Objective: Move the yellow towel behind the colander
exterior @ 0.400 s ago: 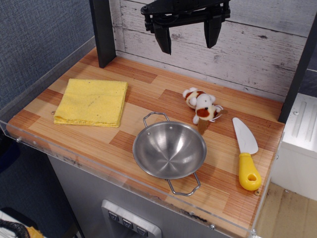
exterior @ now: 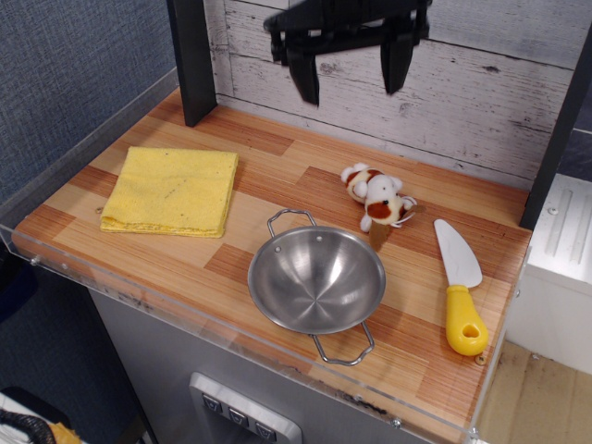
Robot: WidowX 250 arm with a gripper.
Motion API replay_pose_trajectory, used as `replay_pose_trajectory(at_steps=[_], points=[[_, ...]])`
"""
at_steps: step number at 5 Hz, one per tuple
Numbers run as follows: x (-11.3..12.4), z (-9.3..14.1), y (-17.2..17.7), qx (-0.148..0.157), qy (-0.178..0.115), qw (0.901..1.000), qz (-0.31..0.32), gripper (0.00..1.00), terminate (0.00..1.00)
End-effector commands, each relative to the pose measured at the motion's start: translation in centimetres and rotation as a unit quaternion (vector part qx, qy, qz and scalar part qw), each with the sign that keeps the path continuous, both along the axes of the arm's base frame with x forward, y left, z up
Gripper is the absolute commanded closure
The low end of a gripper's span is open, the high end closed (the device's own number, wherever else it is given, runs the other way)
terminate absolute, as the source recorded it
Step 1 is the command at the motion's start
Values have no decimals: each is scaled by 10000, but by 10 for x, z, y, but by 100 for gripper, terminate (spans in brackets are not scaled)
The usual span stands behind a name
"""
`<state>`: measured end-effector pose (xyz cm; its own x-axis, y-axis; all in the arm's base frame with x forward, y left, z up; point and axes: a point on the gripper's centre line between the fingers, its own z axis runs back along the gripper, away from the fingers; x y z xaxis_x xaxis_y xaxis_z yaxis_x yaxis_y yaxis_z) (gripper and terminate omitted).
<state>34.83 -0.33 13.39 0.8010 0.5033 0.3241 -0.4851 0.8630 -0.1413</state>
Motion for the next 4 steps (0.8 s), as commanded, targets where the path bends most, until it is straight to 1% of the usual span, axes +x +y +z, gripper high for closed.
replay_pose_trajectory(at_steps=[1,2,3,4], points=[[-43,12,66,626,-61,9980,108,0,0],[-56,8,94,647,17,9976,258,0,0],[-63,-4,118,745,77,9964,391,0,0],[-66,-17,144,730,146,9958,539,0,0]])
